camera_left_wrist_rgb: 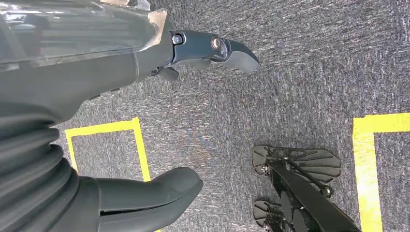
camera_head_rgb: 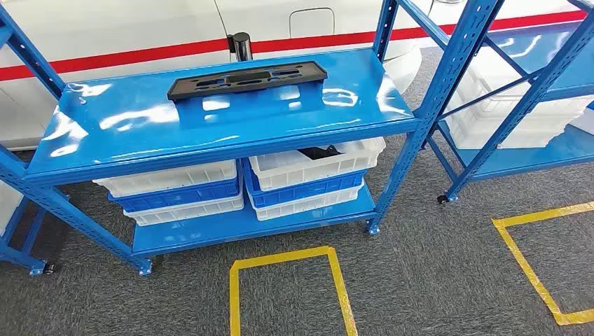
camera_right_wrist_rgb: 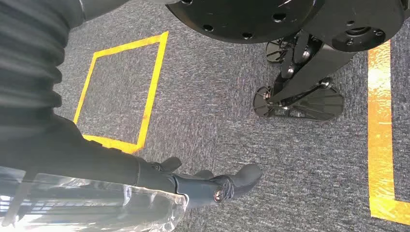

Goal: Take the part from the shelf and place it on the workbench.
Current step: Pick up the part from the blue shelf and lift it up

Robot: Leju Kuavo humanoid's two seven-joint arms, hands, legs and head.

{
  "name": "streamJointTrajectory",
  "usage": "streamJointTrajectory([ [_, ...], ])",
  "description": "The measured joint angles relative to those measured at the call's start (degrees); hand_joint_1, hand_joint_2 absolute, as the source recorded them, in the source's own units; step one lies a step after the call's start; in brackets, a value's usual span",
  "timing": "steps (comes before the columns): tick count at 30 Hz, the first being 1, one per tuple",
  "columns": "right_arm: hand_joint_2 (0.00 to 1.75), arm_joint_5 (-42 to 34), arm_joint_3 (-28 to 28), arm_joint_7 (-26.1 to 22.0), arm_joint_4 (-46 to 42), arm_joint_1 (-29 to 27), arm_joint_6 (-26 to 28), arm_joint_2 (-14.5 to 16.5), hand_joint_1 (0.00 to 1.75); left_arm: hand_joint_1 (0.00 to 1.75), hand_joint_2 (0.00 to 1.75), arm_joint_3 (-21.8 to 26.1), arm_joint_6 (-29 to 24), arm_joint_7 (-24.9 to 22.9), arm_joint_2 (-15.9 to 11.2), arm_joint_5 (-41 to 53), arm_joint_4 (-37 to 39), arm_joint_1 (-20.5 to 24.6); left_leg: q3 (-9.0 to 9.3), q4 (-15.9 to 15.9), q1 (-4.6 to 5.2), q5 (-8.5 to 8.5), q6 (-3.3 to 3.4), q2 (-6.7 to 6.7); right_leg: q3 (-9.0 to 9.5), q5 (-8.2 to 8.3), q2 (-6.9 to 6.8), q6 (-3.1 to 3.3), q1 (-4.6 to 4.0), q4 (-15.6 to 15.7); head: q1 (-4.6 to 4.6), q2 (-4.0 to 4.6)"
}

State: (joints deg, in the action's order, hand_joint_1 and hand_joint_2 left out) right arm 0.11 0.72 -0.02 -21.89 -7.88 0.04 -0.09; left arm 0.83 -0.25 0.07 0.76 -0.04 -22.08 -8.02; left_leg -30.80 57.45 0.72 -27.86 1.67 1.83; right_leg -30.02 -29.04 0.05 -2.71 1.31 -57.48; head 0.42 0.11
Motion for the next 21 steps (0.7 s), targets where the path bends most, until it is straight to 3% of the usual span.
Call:
streamJointTrajectory([
  [4, 1.75, 0.0, 0.0, 0.0, 0.0, 0.0, 0.0, 0.0, 0.0, 0.0, 1.75, 0.0, 0.0, 0.0, 0.0, 0.0, 0.0, 0.0, 0.0, 0.0, 0.0, 0.0, 0.0, 0.0, 0.0, 0.0, 0.0, 0.0, 0.0, 0.0, 0.0, 0.0],
  [5, 1.31, 0.0, 0.0, 0.0, 0.0, 0.0, 0.0, 0.0, 0.0, 0.0, 1.75, 0.0, 0.0, 0.0, 0.0, 0.0, 0.0, 0.0, 0.0, 0.0, 0.0, 0.0, 0.0, 0.0, 0.0, 0.0, 0.0, 0.0, 0.0, 0.0, 0.0, 0.0],
  [8, 1.31, 0.0, 0.0, 0.0, 0.0, 0.0, 0.0, 0.0, 0.0, 0.0, 1.75, 0.0, 0.0, 0.0, 0.0, 0.0, 0.0, 0.0, 0.01, 0.0, 0.0, 0.0, 0.0, 0.0, 0.0, 0.0, 0.0, 0.0, 0.0, 0.0, 0.0, 0.0],
  [9, 1.75, 0.0, 0.0, 0.0, 0.0, 0.0, 0.0, 0.0, 0.0, 0.0, 1.75, 0.0, 0.0, 0.0, 0.0, 0.0, 0.0, 0.0, 0.01, 0.0, 0.0, 0.0, 0.0, 0.0, 0.0, 0.0, 0.0, 0.0, 0.0, 0.0, 0.0, 0.0],
  [21, 1.75, -0.8, -1.3, -0.1, 0.0, 0.5, 1.0, 0.0, 0.0, 0.0, 1.75, 0.3, -0.4, 1.0, 0.0, -0.9, 0.0, 0.2, 0.0, 0.0, 0.0, 0.0, 0.0, 0.0, 0.01, 0.0, 0.0, 0.0, 0.0, 0.0, 0.0, 0.0],
])
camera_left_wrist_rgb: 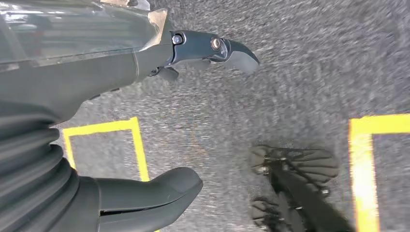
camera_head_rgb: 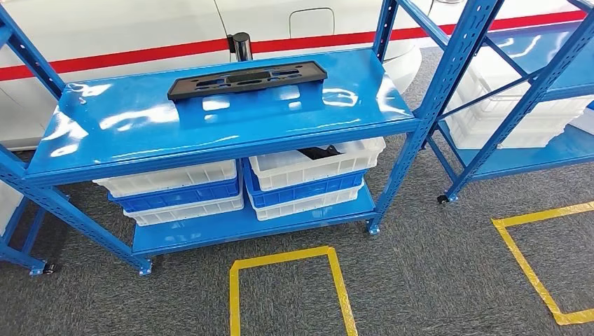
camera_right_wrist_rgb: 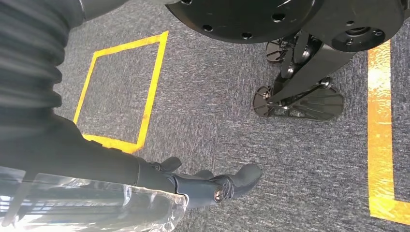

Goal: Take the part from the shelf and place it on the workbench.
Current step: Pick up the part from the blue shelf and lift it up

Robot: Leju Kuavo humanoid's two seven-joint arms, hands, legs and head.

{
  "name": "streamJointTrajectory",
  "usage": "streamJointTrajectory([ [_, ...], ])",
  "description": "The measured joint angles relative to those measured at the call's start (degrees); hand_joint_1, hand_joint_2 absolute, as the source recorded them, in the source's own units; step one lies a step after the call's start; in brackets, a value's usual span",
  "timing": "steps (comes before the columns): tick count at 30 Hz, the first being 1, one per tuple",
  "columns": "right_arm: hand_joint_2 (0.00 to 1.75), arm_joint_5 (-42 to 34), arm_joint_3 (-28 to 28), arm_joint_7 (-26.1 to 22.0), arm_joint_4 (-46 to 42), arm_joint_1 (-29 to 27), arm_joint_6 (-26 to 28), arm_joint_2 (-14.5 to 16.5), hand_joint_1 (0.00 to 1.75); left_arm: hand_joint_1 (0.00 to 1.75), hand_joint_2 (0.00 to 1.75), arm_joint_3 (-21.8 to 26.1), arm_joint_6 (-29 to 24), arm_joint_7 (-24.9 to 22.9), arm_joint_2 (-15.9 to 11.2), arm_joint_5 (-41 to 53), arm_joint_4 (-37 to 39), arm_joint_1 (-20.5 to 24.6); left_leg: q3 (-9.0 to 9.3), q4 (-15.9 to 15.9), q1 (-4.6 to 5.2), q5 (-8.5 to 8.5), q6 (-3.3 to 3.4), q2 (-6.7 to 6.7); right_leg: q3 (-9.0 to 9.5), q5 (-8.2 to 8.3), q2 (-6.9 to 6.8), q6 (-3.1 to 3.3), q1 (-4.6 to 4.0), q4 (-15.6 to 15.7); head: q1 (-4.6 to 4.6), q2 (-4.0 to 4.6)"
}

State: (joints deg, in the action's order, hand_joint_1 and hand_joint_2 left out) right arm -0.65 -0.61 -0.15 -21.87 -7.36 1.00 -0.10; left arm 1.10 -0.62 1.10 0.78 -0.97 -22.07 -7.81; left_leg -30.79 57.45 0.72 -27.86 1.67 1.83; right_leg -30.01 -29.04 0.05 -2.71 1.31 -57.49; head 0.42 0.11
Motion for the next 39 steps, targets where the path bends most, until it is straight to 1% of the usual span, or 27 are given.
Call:
streamJointTrajectory([
  [8, 1.75, -5.3, -6.5, -2.0, 1.0, 3.4, 7.0, -0.3, 0.0, 0.0, 1.75, 2.8, -2.8, 7.6, 0.3, -6.1, 0.9, 2.2, 0.07, 0.0, 0.0, 0.03, 0.0, 0.0, 0.06, 0.01, 0.0, 0.0, 0.0, 0.0, 0.0, 0.0],
  [13, 1.75, -9.0, -11.5, -4.3, 2.5, 6.4, 11.8, -0.3, 0.0, 0.0, 1.75, 5.2, -4.5, 13.0, 1.4, -10.0, 2.5, 4.2, 0.0, 0.0, 0.01, 0.11, 0.02, -0.01, 0.26, 0.06, 0.01, -0.02, 0.0, 0.0, 0.0, 0.0],
  [14, 1.75, -10.6, -13.3, -5.8, 3.1, 7.6, 13.9, -0.3, 0.0, 0.0, 1.75, 5.9, -5.3, 15.2, 1.9, -11.5, 3.3, 5.0, -0.05, 0.0, 0.02, 0.18, 0.05, -0.03, 0.3, 0.14, 0.02, -0.02, 0.01, 0.0, 0.0, 0.0],
  [15, 1.75, -12.8, -15.5, -8.0, 3.7, 9.1, 16.9, -0.2, 0.0, 0.0, 1.75, 6.7, -6.4, 18.7, 2.5, -13.6, 4.0, 5.9, -0.1, 0.0, 0.02, 0.27, 0.07, -0.09, 0.33, 0.21, 0.04, -0.02, 0.01, 0.0, 0.0, 0.0],
  [17, 1.75, -16.9, -20.3, -13.1, 4.9, 12.2, 23.9, -0.1, 0.0, 0.0, 1.75, 8.3, -8.5, 27.0, 3.6, -17.7, 5.5, 7.6, -0.07, 0.0, 0.03, 0.35, 0.1, -0.2, 0.12, 0.31, 0.06, 0.0, 0.01, 0.0, 0.0, 0.0],
  [18, 1.75, -17.8, -22.2, -14.5, 5.4, 13.6, 26.4, 0.0, 0.0, 0.0, 1.75, 8.7, -9.2, 30.3, 4.1, -18.6, 6.0, 8.3, 0.0, 0.0, 0.03, 0.34, 0.1, -0.23, 0.06, 0.3, 0.06, 0.0, 0.01, 0.0, 0.01, 0.0],
  [19, 1.75, -17.9, -23.7, -15.0, 5.8, 14.9, 27.7, 0.0, 0.0, 0.0, 1.75, 9.0, -9.7, 32.3, 4.5, -18.9, 6.4, 8.8, 0.07, 0.0, 0.03, 0.34, 0.1, -0.23, 0.0, 0.3, 0.06, 0.01, 0.01, 0.0, 0.01, 0.0],
  [21, 1.75, -17.3, -26.4, -14.3, 6.4, 16.7, 28.4, 0.1, 0.0, 0.0, 1.75, 9.5, -10.7, 33.7, 5.0, -18.7, 6.9, 9.6, 0.11, 0.0, 0.04, 0.33, 0.11, -0.22, -0.03, 0.29, 0.05, 0.01, 0.02, 0.0, 0.01, 0.0],
  [23, 1.75, -16.8, -28.2, -13.6, 6.7, 17.6, 28.5, 0.1, 0.0, 0.0, 1.75, 9.9, -11.3, 33.9, 5.3, -18.6, 7.2, 10.0, 0.06, 0.0, 0.04, 0.35, 0.11, -0.22, 0.11, 0.3, 0.05, 0.0, 0.02, 0.0, 0.0, 0.0],
  [29, 1.75, -16.5, -30.9, -13.4, 7.5, 18.5, 28.5, 0.1, 0.0, 0.0, 1.75, 10.1, -11.6, 33.9, 5.7, -18.6, 7.9, 10.6, -0.04, 0.0, 0.03, 0.38, 0.1, -0.22, 0.32, 0.33, 0.05, -0.02, 0.01, 0.0, 0.0, 0.0],
  [31, 0.87, -16.3, -31.2, -13.2, 7.6, 18.7, 27.9, 0.1, 0.0, 0.0, 1.75, 10.2, -12.3, 34.0, 5.8, -18.4, 7.9, 10.8, -0.07, 0.0, 0.03, 0.38, 0.1, -0.22, 0.29, 0.33, 0.05, -0.02, 0.01, 0.0, 0.0, 0.0],
  [33, 0.87, -15.3, -31.8, -12.4, 7.7, 18.9, 26.7, 0.1, 0.0, 0.0, 1.75, 10.3, -12.8, 34.2, 5.8, -18.1, 8.0, 11.0, -0.09, 0.0, 0.04, 0.38, 0.1, -0.23, 0.28, 0.32, 0.05, -0.02, 0.01, 0.0, 0.0, 0.0],
  [34, 1.31, -14.6, -32.1, -11.8, 7.8, 19.1, 26.1, 0.1, 0.0, 0.0, 1.75, 10.3, -12.8, 34.2, 5.9, -17.8, 8.0, 11.1, -0.09, 0.0, 0.04, 0.38, 0.11, -0.24, 0.27, 0.32, 0.05, -0.02, 0.01, 0.0, 0.0, 0.0],
  [35, 1.75, -13.6, -32.6, -11.0, 7.9, 19.4, 25.8, 0.1, 0.0, 0.0, 1.31, 10.4, -12.6, 34.2, 5.9, -17.5, 8.0, 11.2, -0.09, 0.0, 0.04, 0.38, 0.11, -0.24, 0.28, 0.33, 0.05, -0.02, 0.02, 0.0, 0.0, 0.0],
  [36, 1.75, -12.6, -33.2, -10.4, 7.9, 19.8, 25.7, 0.2, 0.0, 0.0, 0.87, 10.4, -12.3, 34.1, 5.9, -17.2, 8.0, 11.4, -0.09, 0.0, 0.04, 0.38, 0.11, -0.24, 0.28, 0.33, 0.05, -0.02, 0.02, 0.0, 0.0, 0.0],
  [38, 1.75, -10.7, -34.3, -10.1, 8.0, 20.7, 26.1, 0.5, 0.0, 0.0, 0.87, 10.4, -11.4, 34.0, 6.0, -16.6, 8.0, 11.8, -0.09, 0.0, 0.04, 0.39, 0.11, -0.24, 0.3, 0.33, 0.05, -0.02, 0.01, 0.0, 0.0, 0.0],
  [39, 1.75, -9.7, -34.8, -10.6, 8.1, 21.2, 26.5, 0.7, 0.0, 0.0, 1.31, 10.4, -10.8, 33.9, 6.0, -16.2, 8.0, 11.9, -0.09, 0.0, 0.04, 0.4, 0.12, -0.25, 0.31, 0.34, 0.06, -0.02, 0.01, 0.0, 0.0, 0.0],
])
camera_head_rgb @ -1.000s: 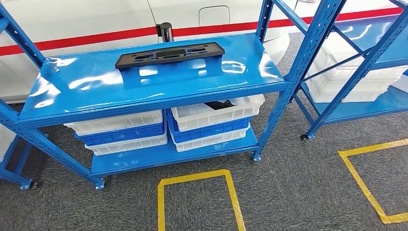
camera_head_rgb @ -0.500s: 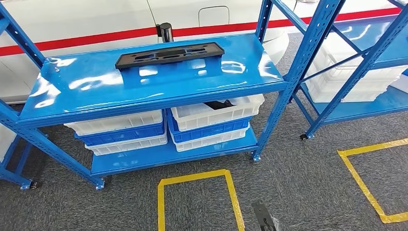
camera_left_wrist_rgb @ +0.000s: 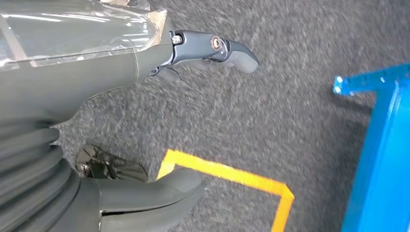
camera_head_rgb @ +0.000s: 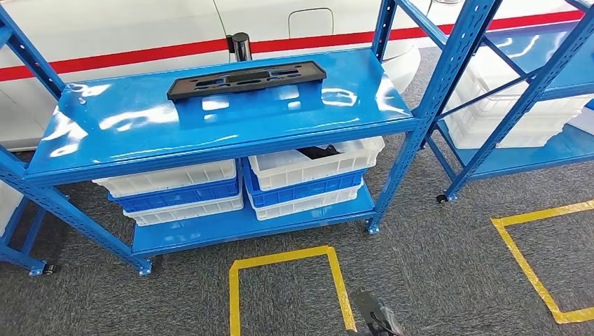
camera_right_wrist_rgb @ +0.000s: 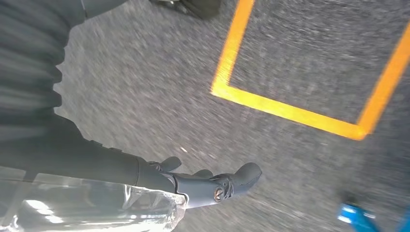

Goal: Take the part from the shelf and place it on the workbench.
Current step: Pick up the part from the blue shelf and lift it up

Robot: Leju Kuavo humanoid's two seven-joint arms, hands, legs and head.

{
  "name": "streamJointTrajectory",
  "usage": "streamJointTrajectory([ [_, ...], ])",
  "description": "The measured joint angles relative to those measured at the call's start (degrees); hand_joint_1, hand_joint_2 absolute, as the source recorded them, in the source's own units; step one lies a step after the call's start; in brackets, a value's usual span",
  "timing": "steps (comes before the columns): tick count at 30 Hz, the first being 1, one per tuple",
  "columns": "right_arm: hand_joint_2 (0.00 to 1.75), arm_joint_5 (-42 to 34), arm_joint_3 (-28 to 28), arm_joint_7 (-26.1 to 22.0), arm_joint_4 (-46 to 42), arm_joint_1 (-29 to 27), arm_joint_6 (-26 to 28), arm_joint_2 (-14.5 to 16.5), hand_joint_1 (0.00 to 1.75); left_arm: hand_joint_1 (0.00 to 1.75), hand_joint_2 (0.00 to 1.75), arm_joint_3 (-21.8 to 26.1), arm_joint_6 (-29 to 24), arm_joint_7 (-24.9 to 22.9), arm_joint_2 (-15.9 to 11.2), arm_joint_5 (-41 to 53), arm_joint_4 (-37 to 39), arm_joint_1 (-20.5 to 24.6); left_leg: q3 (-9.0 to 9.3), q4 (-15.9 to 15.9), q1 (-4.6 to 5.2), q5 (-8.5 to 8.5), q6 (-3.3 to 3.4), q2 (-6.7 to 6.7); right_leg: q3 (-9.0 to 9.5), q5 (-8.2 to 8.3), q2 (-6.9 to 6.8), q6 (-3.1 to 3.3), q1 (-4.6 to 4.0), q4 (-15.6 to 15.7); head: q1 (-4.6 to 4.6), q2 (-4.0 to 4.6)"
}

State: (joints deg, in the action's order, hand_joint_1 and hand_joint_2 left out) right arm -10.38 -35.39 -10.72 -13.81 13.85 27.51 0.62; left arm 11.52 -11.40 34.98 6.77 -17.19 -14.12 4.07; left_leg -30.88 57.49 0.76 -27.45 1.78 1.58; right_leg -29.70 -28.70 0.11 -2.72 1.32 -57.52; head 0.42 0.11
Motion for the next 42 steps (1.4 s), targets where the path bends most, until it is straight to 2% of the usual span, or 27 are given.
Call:
streamJointTrajectory([
  [1, 1.75, 1.1, -0.5, -0.8, 0.0, 0.7, 0.5, 0.2, 0.0, 0.0, 1.75, 0.0, 0.6, -0.1, 0.0, 0.5, 0.0, 0.1, 0.0, 0.0, 0.0, 0.02, 0.01, -0.01, 0.0, 0.01, 0.0, 0.0, 0.0, 0.0, 0.0, 0.0],
  [10, 1.75, 13.4, -4.0, -10.8, -2.9, 12.5, 6.1, 1.2, 0.0, 0.0, 1.75, -2.0, 3.6, -3.4, 0.3, 6.3, 0.3, 0.9, -0.02, 0.0, 0.0, 0.16, 0.05, -0.01, -0.07, 0.17, 0.01, 0.07, 0.0, 0.0, 0.0, 0.0],
  [15, 1.75, 28.1, -1.5, -9.0, -11.3, 16.5, 6.3, -0.6, 0.0, 0.0, 1.75, -3.9, 4.1, -5.8, 0.2, 9.5, 0.3, 1.7, -0.03, 0.1, 0.0, 0.17, 0.06, 0.04, -0.05, 0.18, -0.01, 0.06, 0.0, 0.0, 0.0, 0.0],
  [19, 1.75, 39.0, 3.3, -9.9, -18.0, 16.0, 4.6, -1.2, 0.0, 0.0, 0.0, -4.8, 6.3, -7.8, 0.2, 11.5, 0.4, 1.8, -0.12, 0.1, 0.0, 0.17, 0.06, 0.02, -0.09, 0.18, -0.01, 0.06, 0.0, 0.0, 0.0, 0.0],
  [22, 1.75, 47.0, 7.9, -9.2, -26.9, 14.9, 0.0, -2.0, 0.0, 0.0, 0.0, -5.9, 8.5, -10.3, 0.2, 14.1, 0.5, 2.0, -0.16, 0.1, 0.01, 0.17, 0.06, 0.02, -0.14, 0.18, -0.01, 0.06, 0.0, 0.0, 0.0, 0.0],
  [25, 1.75, 51.9, 11.7, -7.4, -37.1, 14.5, -4.9, -2.8, 0.0, 0.0, 0.0, -7.3, 9.0, -12.5, 0.2, 16.7, 0.5, 2.3, -0.19, 0.1, 0.01, 0.17, 0.06, 0.04, -0.15, 0.18, -0.01, 0.06, 0.0, 0.0, 0.0, 0.0],
  [31, 1.75, 55.2, 15.4, -3.4, -52.9, 17.2, -11.9, -4.1, 0.0, 0.0, 0.0, -9.9, 9.3, -15.4, 0.3, 19.2, 0.5, 3.4, -0.18, 0.1, 0.02, 0.18, 0.07, 0.01, -0.14, 0.21, 0.0, 0.03, 0.0, 0.0, 0.0, 0.0],
  [36, 1.75, 55.1, 16.1, -0.5, -58.8, 21.7, -15.5, -4.4, 0.0, 0.0, 0.0, -11.5, 9.2, -16.9, 0.4, 21.2, 0.5, 4.1, -0.21, 0.2, 0.03, 0.19, 0.08, -0.02, -0.14, 0.23, 0.01, 0.0, 0.0, 0.0, 0.0, 0.0],
  [42, 1.75, 54.9, 15.2, 4.0, -59.7, 31.2, -21.4, -4.2, 0.0, 0.0, 0.0, -12.9, 9.5, -18.2, 0.7, 22.7, 0.5, 5.1, -0.23, 0.2, 0.04, 0.21, 0.09, 0.01, -0.14, 0.24, 0.0, -0.01, 0.0, 0.0, 0.0, 0.0],
])
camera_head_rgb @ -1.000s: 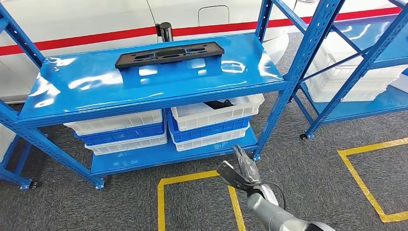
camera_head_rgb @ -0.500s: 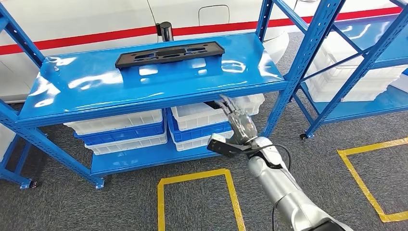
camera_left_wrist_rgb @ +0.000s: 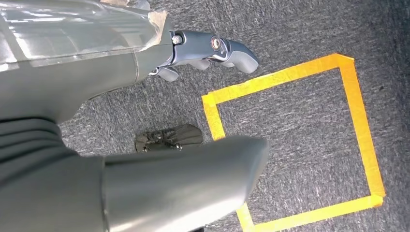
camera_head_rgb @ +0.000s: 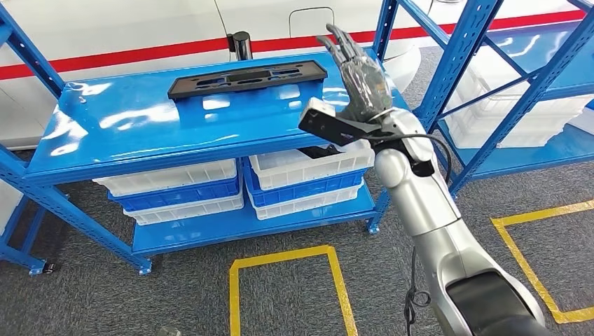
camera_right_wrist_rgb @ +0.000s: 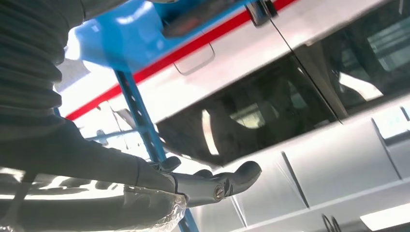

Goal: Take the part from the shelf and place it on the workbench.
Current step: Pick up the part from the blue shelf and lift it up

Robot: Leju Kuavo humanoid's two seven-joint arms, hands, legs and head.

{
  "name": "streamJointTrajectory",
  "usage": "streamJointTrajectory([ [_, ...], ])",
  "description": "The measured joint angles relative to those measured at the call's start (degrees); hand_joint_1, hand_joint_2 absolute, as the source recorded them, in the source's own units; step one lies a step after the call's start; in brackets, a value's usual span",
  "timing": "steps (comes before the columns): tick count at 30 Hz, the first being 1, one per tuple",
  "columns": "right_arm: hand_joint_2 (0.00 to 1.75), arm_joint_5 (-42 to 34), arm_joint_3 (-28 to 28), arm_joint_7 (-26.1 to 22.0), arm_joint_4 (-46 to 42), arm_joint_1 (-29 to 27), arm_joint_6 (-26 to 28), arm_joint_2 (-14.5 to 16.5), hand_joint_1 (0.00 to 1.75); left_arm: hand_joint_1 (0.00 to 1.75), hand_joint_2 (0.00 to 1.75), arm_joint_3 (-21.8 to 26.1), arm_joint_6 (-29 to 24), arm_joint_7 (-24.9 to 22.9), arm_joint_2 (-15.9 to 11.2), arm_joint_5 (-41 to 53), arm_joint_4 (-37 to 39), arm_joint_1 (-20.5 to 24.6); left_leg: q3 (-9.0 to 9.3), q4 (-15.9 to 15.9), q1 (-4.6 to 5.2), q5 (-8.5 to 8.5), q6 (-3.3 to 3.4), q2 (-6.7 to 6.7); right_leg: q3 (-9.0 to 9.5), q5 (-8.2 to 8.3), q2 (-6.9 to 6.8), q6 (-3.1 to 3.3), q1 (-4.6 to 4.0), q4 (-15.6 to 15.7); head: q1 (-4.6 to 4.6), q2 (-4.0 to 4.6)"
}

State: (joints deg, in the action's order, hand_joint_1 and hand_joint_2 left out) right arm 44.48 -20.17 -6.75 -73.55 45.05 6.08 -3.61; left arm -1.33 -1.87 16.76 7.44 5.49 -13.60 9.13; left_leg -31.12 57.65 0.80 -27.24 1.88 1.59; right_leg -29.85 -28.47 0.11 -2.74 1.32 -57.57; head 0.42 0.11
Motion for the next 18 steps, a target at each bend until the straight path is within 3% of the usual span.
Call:
streamJointTrajectory([
  [6, 1.75, 0.2, -2.1, 2.7, 1.3, 5.2, -2.1, 1.2, 0.0, 0.0, 0.0, -0.8, 0.1, -0.7, 0.1, 1.5, 0.0, 0.6, -0.11, 0.0, 0.03, 0.02, 0.01, -0.04, -0.01, 0.01, 0.0, -0.01, -0.03, 0.0, 0.0, 0.0],
  [11, 1.75, 1.2, -4.8, 5.8, 5.3, 8.7, -1.8, 4.4, 0.0, 0.0, 0.0, -1.9, 0.3, -1.7, 0.5, 3.3, 0.0, 1.7, -0.08, 0.0, 0.02, 0.04, 0.01, 0.06, -0.03, 0.01, -0.01, -0.01, -0.03, 0.0, 0.0, 0.0],
  [18, 1.75, 5.6, -8.3, 8.1, 12.5, 9.4, 1.0, 9.3, 0.0, 0.0, 0.0, -2.9, 0.3, -3.2, 1.2, 5.3, 0.0, 3.4, -0.09, 0.0, 0.04, 0.05, 0.01, 0.0, -0.02, 0.01, 0.0, -0.01, -0.05, 0.0, 0.0, 0.0],
])
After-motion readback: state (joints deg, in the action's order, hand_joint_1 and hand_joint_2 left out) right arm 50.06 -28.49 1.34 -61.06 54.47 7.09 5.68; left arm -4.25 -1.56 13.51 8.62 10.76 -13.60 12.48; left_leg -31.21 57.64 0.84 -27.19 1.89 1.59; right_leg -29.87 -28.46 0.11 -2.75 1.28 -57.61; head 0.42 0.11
